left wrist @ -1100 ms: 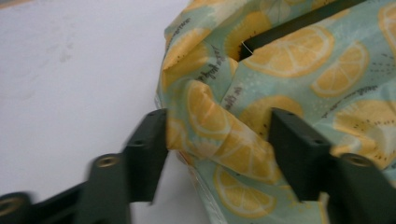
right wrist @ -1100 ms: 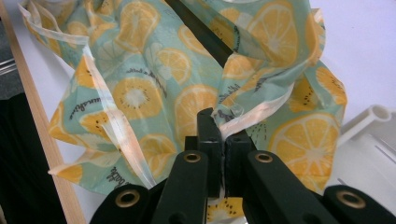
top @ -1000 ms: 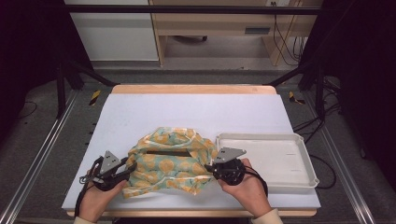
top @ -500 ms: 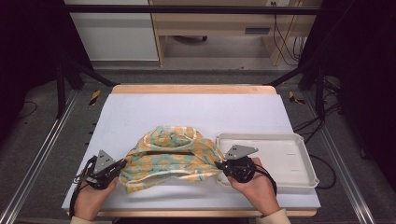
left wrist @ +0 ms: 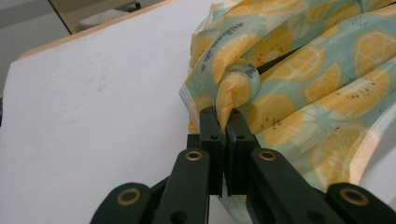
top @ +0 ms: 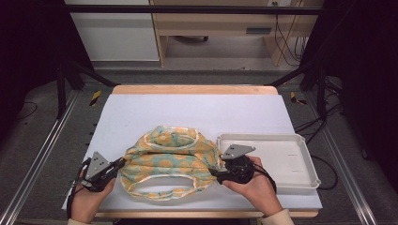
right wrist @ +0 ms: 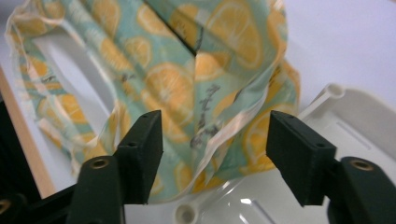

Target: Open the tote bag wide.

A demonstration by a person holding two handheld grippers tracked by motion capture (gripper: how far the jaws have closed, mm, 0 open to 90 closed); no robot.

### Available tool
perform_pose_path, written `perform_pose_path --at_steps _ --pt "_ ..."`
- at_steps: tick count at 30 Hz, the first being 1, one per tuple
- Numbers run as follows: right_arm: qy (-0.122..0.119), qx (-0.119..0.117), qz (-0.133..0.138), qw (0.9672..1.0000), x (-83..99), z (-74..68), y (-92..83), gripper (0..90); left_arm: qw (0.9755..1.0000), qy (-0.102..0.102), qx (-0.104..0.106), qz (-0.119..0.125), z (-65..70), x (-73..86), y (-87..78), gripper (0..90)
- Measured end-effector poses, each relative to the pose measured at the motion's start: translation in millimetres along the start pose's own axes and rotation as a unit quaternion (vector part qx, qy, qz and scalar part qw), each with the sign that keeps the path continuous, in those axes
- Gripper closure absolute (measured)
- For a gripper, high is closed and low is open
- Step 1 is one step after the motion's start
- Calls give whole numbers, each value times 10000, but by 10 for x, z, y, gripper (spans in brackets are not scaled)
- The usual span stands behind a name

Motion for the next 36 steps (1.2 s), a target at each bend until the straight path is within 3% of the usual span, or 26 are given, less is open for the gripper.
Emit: perform_pose_path --at_steps 6,11,12,13,14,15,16,18,24,26,28,29,30,32,36 --pt "107 36 231 9997 -233 69 15 315 10000 -16 -27 86 -24 -14 -1 880" --pt "118 157 151 9997 -363 134 129 353 10000 -64 35 55 -43 6 29 878" --pt "76 166 126 9998 -413 151 202 507 9999 -95 43 48 -64 13 50 878" --pt "25 169 92 9998 -426 156 237 582 9999 -95 43 48 -64 13 50 878" --pt "25 169 92 9998 -426 156 237 582 9999 -108 53 43 -76 15 60 878" --pt "-90 284 -28 9996 -436 170 296 793 9999 -121 58 35 -88 17 73 878" --pt "-90 284 -28 9996 -436 170 296 793 9999 -133 48 41 -107 18 87 878" --pt "-148 365 -20 9992 -473 173 335 900 9998 -167 -46 46 -200 15 127 880" --pt "-170 353 69 9992 -549 147 310 900 9989 -374 -230 137 -404 8 135 884" --pt "-264 350 34 9990 -552 144 304 900 9990 -414 -132 72 -386 38 126 884" --pt "-307 397 -41 9987 -511 198 300 900 9995 -324 34 -62 -275 63 97 885" --pt "-294 434 -69 9986 -488 232 295 900 9995 -324 34 -62 -275 63 97 885" --pt "-294 434 -69 9986 -488 232 295 900 9994 -287 117 -139 -227 71 89 885" --pt "-257 584 -151 9978 -417 361 293 900 9988 -179 314 -320 -92 92 95 885" --pt "-200 678 -204 9973 -378 463 317 900 9977 -51 432 -524 34 113 131 886"
Point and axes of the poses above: each handheld gripper's, and its own axes: y roughly forward along the jaws, x roughly out of its underside, z roughly to its right, the point moved 8 cm from there along y, roughly forward along the jaws, and after that the axes turned 3 degrees about x, right-handed, at the moved point
